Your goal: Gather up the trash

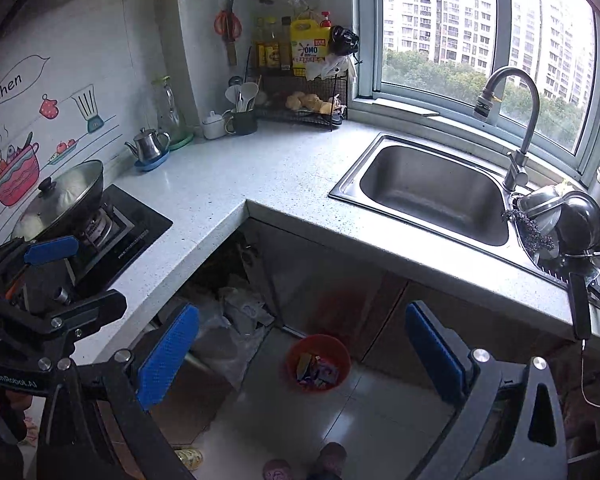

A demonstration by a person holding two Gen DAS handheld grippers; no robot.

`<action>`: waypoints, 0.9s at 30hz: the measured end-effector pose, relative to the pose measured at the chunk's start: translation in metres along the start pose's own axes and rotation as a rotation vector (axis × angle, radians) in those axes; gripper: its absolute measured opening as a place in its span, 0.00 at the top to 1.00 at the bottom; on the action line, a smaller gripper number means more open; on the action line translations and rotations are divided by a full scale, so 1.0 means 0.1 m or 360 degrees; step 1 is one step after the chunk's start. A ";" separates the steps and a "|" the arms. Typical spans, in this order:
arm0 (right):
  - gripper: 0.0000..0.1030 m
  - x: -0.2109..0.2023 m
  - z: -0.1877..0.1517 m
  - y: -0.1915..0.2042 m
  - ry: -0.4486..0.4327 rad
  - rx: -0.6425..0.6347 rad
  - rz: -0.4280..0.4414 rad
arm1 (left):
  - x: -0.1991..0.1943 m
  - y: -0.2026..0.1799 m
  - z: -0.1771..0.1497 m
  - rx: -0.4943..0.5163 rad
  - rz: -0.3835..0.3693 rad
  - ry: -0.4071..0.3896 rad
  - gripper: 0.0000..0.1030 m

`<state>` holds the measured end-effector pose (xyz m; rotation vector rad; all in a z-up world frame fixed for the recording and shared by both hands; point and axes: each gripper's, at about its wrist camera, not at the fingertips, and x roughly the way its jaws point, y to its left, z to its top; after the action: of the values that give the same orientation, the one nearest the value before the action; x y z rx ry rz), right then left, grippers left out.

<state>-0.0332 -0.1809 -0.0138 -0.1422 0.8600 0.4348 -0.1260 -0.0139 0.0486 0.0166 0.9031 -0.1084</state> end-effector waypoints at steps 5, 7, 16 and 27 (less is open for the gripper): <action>0.01 -0.19 -0.02 0.04 -0.0006 0.0010 -0.0027 | -0.18 0.02 -0.01 -0.0078 -0.0034 -0.0060 0.00; 0.01 -0.25 -0.04 0.04 -0.0016 0.0000 -0.0033 | -0.18 0.01 -0.01 -0.0088 -0.0034 -0.0071 0.00; 0.01 -0.34 -0.07 0.05 -0.0032 -0.0062 -0.0024 | -0.22 -0.14 -0.06 -0.0107 -0.0019 -0.0080 0.00; 0.01 -0.37 -0.15 0.04 -0.0027 -0.0051 -0.0041 | -0.20 -0.24 -0.10 -0.0096 -0.0040 -0.0085 0.00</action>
<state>-0.0662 -0.1931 0.0048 -0.1786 0.8338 0.4252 -0.1482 -0.0355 0.0588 -0.0535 0.8532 -0.1043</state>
